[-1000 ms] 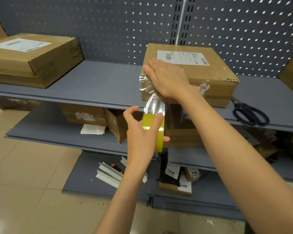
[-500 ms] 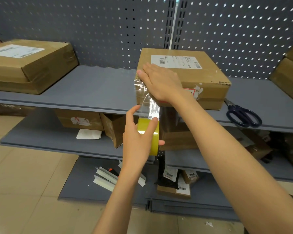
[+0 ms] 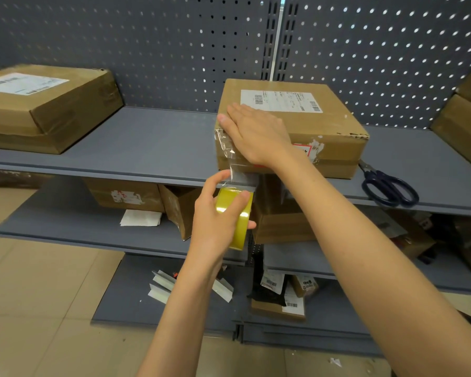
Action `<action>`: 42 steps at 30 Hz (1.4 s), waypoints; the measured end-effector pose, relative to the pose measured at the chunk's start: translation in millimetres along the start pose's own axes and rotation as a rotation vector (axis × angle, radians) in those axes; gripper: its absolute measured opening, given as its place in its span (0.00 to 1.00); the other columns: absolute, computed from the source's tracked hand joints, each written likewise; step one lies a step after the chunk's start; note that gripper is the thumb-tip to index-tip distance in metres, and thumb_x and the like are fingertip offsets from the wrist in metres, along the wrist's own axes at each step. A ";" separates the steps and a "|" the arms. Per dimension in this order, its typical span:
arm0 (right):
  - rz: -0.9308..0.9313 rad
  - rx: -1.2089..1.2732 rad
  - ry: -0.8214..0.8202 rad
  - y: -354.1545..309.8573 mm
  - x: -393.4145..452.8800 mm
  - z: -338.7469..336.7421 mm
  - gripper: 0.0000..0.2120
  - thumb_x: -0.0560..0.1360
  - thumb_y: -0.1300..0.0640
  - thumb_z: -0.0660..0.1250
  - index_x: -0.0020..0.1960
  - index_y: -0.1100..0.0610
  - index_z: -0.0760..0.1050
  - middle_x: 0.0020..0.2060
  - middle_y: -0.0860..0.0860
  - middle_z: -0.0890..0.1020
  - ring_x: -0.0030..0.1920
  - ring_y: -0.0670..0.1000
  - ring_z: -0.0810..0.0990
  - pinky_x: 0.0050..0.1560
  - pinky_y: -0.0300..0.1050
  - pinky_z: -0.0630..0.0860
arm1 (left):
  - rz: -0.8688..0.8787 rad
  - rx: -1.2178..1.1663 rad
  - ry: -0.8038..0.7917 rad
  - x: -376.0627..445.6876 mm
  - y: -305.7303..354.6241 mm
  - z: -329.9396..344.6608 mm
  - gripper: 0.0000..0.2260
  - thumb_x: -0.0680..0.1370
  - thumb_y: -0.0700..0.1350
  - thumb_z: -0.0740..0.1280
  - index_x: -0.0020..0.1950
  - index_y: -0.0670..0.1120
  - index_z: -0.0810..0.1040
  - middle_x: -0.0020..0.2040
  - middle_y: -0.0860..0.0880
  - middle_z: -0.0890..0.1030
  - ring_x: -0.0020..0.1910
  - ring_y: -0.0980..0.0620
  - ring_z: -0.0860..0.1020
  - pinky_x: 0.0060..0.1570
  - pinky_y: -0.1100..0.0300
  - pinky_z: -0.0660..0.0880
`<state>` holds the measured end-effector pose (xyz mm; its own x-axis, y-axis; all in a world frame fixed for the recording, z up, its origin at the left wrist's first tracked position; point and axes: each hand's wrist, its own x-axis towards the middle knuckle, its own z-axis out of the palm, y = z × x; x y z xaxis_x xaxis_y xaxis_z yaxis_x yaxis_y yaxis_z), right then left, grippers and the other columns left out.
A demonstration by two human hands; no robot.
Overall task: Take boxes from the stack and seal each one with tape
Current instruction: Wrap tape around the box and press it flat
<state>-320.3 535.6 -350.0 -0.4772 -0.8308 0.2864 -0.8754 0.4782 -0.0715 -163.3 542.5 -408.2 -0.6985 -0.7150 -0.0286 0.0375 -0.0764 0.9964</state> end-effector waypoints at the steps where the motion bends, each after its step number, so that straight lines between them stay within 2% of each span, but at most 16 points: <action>1: 0.000 -0.004 0.002 -0.1 -0.3 -0.3 0.26 0.83 0.44 0.42 0.71 0.56 0.65 0.72 0.50 0.68 0.73 0.50 0.63 0.66 0.47 0.62 | 0.006 -0.005 0.003 0.0 1.0 -0.6 0.16 0.77 0.41 0.68 0.60 0.57 0.72 0.62 0.41 0.74 0.34 0.53 0.82 0.33 0.59 0.81; 4: -0.003 -0.018 0.005 -0.4 -0.6 -0.1 0.26 0.83 0.44 0.42 0.73 0.56 0.64 0.72 0.50 0.67 0.73 0.50 0.62 0.67 0.46 0.61 | 0.023 -0.038 0.007 -0.3 3.0 -1.6 0.14 0.77 0.41 0.68 0.55 0.59 0.72 0.61 0.42 0.74 0.38 0.48 0.81 0.31 0.65 0.77; 7: -0.007 -0.044 0.008 -0.5 -0.7 1.2 0.26 0.83 0.43 0.42 0.74 0.56 0.63 0.73 0.49 0.66 0.74 0.50 0.61 0.68 0.46 0.60 | 0.038 -0.068 -0.010 -0.3 3.6 -2.4 0.14 0.77 0.41 0.68 0.57 0.58 0.73 0.57 0.46 0.74 0.40 0.51 0.80 0.32 0.64 0.78; 9: -0.012 -0.075 0.023 -0.4 -0.9 2.3 0.26 0.83 0.43 0.43 0.71 0.57 0.65 0.71 0.50 0.69 0.72 0.51 0.65 0.66 0.47 0.63 | 0.034 -0.085 -0.021 -0.3 3.9 -3.3 0.14 0.77 0.41 0.68 0.58 0.57 0.74 0.55 0.47 0.75 0.38 0.53 0.81 0.33 0.64 0.78; 13: -0.010 -0.098 0.037 -0.9 -0.9 3.2 0.25 0.83 0.44 0.44 0.67 0.57 0.68 0.66 0.50 0.73 0.69 0.52 0.68 0.62 0.46 0.64 | 0.024 -0.092 -0.018 -1.0 3.8 -4.8 0.14 0.77 0.41 0.68 0.60 0.56 0.74 0.57 0.45 0.75 0.40 0.53 0.80 0.33 0.64 0.78; 16: -0.010 -0.087 0.042 -0.9 -0.7 3.1 0.25 0.83 0.43 0.44 0.67 0.57 0.68 0.66 0.50 0.72 0.69 0.51 0.67 0.62 0.46 0.64 | 0.015 -0.080 -0.013 -2.0 3.1 -5.3 0.14 0.77 0.42 0.68 0.60 0.56 0.74 0.58 0.44 0.74 0.40 0.54 0.80 0.33 0.64 0.78; 19: -0.008 -0.069 0.031 -0.5 -1.5 2.8 0.26 0.83 0.43 0.43 0.71 0.56 0.65 0.71 0.49 0.69 0.72 0.50 0.64 0.66 0.46 0.62 | 0.002 -0.075 -0.012 -3.7 2.2 -6.3 0.14 0.77 0.43 0.68 0.60 0.57 0.73 0.59 0.44 0.74 0.35 0.57 0.82 0.34 0.63 0.79; 22: -0.002 -0.063 0.022 -0.4 -1.6 2.5 0.26 0.83 0.43 0.43 0.74 0.56 0.62 0.73 0.49 0.66 0.74 0.50 0.61 0.68 0.45 0.60 | -0.017 -0.080 -0.004 -5.3 1.8 -6.5 0.14 0.78 0.43 0.68 0.60 0.57 0.72 0.57 0.45 0.76 0.31 0.55 0.82 0.33 0.64 0.79; 27: 0.017 -0.030 -0.012 1.0 0.3 4.8 0.28 0.83 0.43 0.42 0.76 0.56 0.57 0.76 0.50 0.60 0.76 0.50 0.55 0.72 0.46 0.55 | -0.036 -0.073 0.007 -3.6 1.4 -6.0 0.13 0.77 0.42 0.68 0.59 0.56 0.72 0.53 0.47 0.77 0.29 0.56 0.81 0.32 0.65 0.78; 30: 0.002 0.104 -0.021 2.4 -0.7 0.7 0.29 0.83 0.43 0.42 0.78 0.57 0.52 0.77 0.51 0.55 0.77 0.49 0.50 0.74 0.47 0.48 | -0.026 -0.065 0.029 -2.1 2.8 -6.3 0.13 0.77 0.42 0.68 0.59 0.55 0.72 0.54 0.47 0.76 0.29 0.55 0.81 0.32 0.65 0.78; 32: -0.010 0.293 0.043 5.2 -5.6 -3.8 0.28 0.83 0.45 0.45 0.78 0.59 0.51 0.77 0.52 0.54 0.77 0.49 0.50 0.75 0.45 0.47 | -0.023 -0.069 0.050 -2.0 4.6 -5.8 0.12 0.77 0.42 0.68 0.58 0.54 0.72 0.54 0.48 0.76 0.29 0.56 0.81 0.31 0.66 0.78; 34: 0.010 0.438 0.212 12.2 -15.3 -10.0 0.25 0.83 0.48 0.49 0.76 0.59 0.59 0.75 0.53 0.62 0.75 0.50 0.58 0.74 0.46 0.54 | -0.014 -0.070 0.067 -1.7 6.7 -5.2 0.13 0.78 0.43 0.68 0.60 0.53 0.72 0.52 0.49 0.75 0.28 0.57 0.81 0.29 0.67 0.77; 37: 0.122 0.375 0.445 36.5 -37.6 -20.1 0.18 0.82 0.52 0.55 0.67 0.58 0.71 0.64 0.52 0.75 0.65 0.50 0.71 0.66 0.47 0.67 | 0.002 -0.058 0.072 -1.9 7.6 -4.4 0.14 0.78 0.42 0.67 0.63 0.50 0.71 0.48 0.54 0.72 0.27 0.62 0.79 0.27 0.69 0.75; 39: 0.258 0.342 0.526 61.4 -56.0 -24.3 0.14 0.81 0.54 0.56 0.62 0.58 0.74 0.58 0.51 0.77 0.59 0.50 0.74 0.61 0.46 0.70 | 0.003 -0.050 0.069 -2.5 6.0 -4.8 0.15 0.79 0.42 0.66 0.64 0.50 0.70 0.48 0.54 0.72 0.28 0.65 0.79 0.27 0.70 0.74; 42: 0.470 0.299 0.597 94.9 -84.6 -23.3 0.12 0.80 0.56 0.56 0.58 0.58 0.76 0.54 0.53 0.77 0.56 0.53 0.74 0.57 0.47 0.70 | -0.004 -0.052 0.066 -1.8 3.5 -5.0 0.16 0.78 0.44 0.67 0.65 0.51 0.71 0.53 0.52 0.72 0.28 0.63 0.80 0.27 0.69 0.74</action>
<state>-361.2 658.0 -358.8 -0.7518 -0.2305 0.6178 -0.6181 0.5728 -0.5384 -158.3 540.0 -405.1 -0.6502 -0.7588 -0.0391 0.0731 -0.1137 0.9908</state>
